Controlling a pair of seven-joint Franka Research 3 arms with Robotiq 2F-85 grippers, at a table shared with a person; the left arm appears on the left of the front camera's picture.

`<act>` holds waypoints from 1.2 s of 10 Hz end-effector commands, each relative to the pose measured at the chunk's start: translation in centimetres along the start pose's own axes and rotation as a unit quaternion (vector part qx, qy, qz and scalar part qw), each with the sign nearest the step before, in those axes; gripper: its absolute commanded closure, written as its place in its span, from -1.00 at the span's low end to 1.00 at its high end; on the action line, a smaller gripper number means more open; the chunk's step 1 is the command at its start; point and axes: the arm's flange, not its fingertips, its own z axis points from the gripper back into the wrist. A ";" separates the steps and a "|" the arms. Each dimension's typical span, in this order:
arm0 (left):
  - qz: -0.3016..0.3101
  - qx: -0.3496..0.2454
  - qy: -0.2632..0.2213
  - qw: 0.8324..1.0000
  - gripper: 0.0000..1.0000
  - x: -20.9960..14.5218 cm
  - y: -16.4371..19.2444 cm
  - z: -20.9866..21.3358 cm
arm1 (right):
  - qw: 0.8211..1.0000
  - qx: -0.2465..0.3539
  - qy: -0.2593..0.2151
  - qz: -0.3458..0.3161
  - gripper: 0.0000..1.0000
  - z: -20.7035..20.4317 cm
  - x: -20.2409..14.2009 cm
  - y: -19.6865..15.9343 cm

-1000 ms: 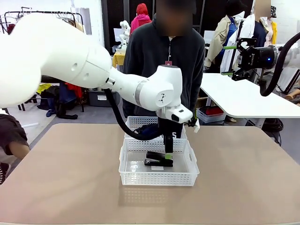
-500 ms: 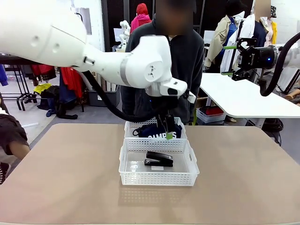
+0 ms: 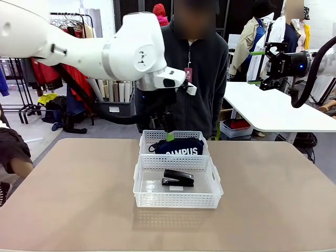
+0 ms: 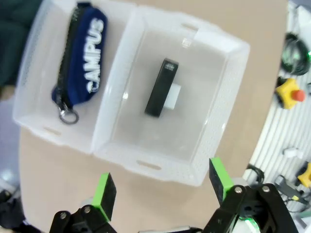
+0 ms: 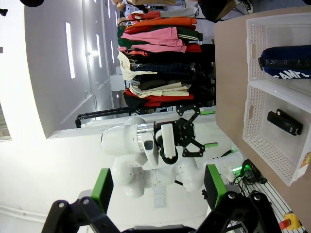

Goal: Distribute items into two baskets.
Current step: Place the picked Stapler into the Organizing basket as instructed by the person.

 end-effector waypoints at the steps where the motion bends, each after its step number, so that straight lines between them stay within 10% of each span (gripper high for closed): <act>1: 0.038 -0.001 -0.011 0.999 -1.00 -3.0 0.7 0.9 | 1.000 0.009 -0.001 -0.003 -1.00 -0.1 0.0 0.4; 8: 0.040 0.005 -0.003 0.999 -1.00 -3.1 1.8 1.3 | 1.000 0.009 -0.001 -0.003 -1.00 -0.1 0.0 0.4; 12: 0.312 -0.088 -0.068 0.944 -1.00 -4.9 6.1 3.6 | 1.000 0.009 -0.001 -0.003 -1.00 -0.1 0.0 0.4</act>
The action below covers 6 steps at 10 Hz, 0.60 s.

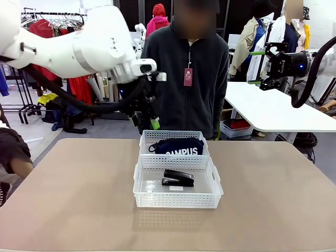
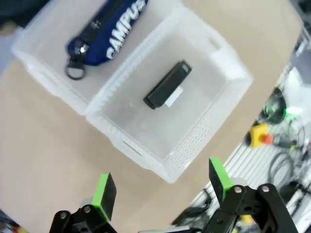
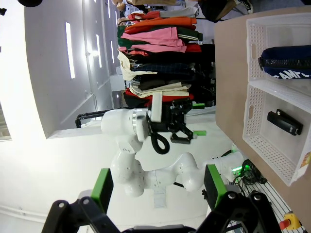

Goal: Distribute items into two baskets.
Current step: Place the picked Stapler into the Organizing basket as instructed by the person.

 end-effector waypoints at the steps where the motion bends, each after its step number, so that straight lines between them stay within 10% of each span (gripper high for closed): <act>1: 0.114 -0.051 -0.049 0.991 -1.00 -0.3 2.3 3.0 | 1.000 0.009 -0.001 -0.003 -1.00 -0.1 0.0 0.4; 6: 0.186 -0.245 -0.201 0.930 -1.00 -4.7 9.9 9.8 | 1.000 0.009 -0.001 -0.003 -1.00 -0.1 0.0 0.4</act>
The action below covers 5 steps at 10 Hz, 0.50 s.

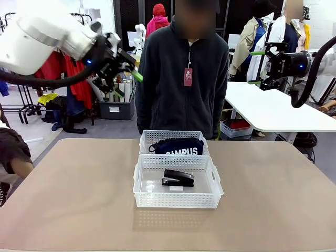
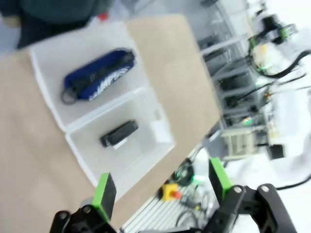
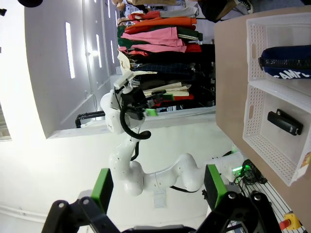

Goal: Distribute items into two baskets.
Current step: Place the picked Stapler into the Organizing basket as instructed by the person.

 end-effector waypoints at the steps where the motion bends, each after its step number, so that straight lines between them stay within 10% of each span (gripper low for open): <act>1: 0.002 -0.081 -0.044 0.996 -1.00 -1.1 2.5 1.9 | 1.000 0.009 -0.001 -0.003 -1.00 -0.1 0.0 0.4; 5: 0.040 -0.206 -0.085 0.974 -1.00 -0.9 6.2 5.4 | 1.000 0.009 -0.001 -0.003 -1.00 -0.1 0.0 0.4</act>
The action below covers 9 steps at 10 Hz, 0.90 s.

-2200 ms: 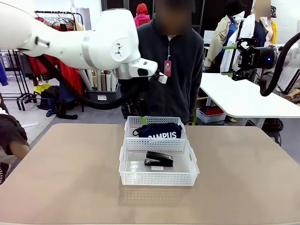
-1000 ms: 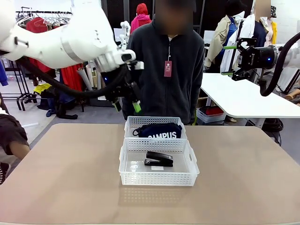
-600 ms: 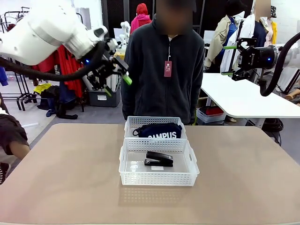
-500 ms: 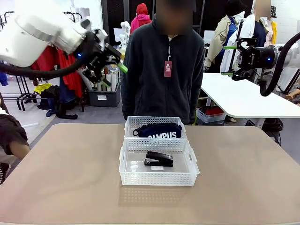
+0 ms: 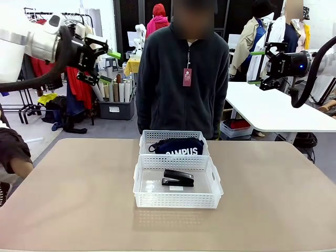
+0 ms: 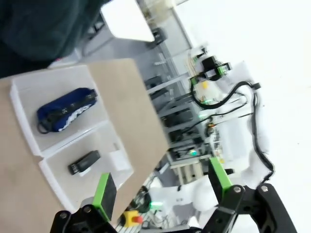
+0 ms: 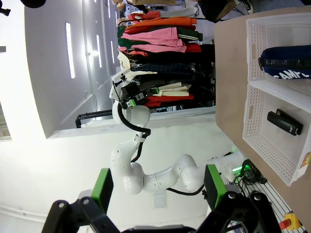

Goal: Distribute items into two baskets.
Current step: Place the picked Stapler into the Organizing basket as instructed by the person.

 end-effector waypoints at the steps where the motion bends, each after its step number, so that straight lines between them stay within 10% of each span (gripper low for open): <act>1: 0.022 -0.089 -0.002 0.996 -1.00 -0.2 2.1 0.7 | 1.000 0.009 -0.001 -0.003 -1.00 -0.1 0.0 0.4; 9: 0.051 -0.188 -0.013 0.981 -1.00 0.9 6.3 0.6 | 1.000 0.009 -0.001 -0.003 -1.00 -0.1 0.0 0.4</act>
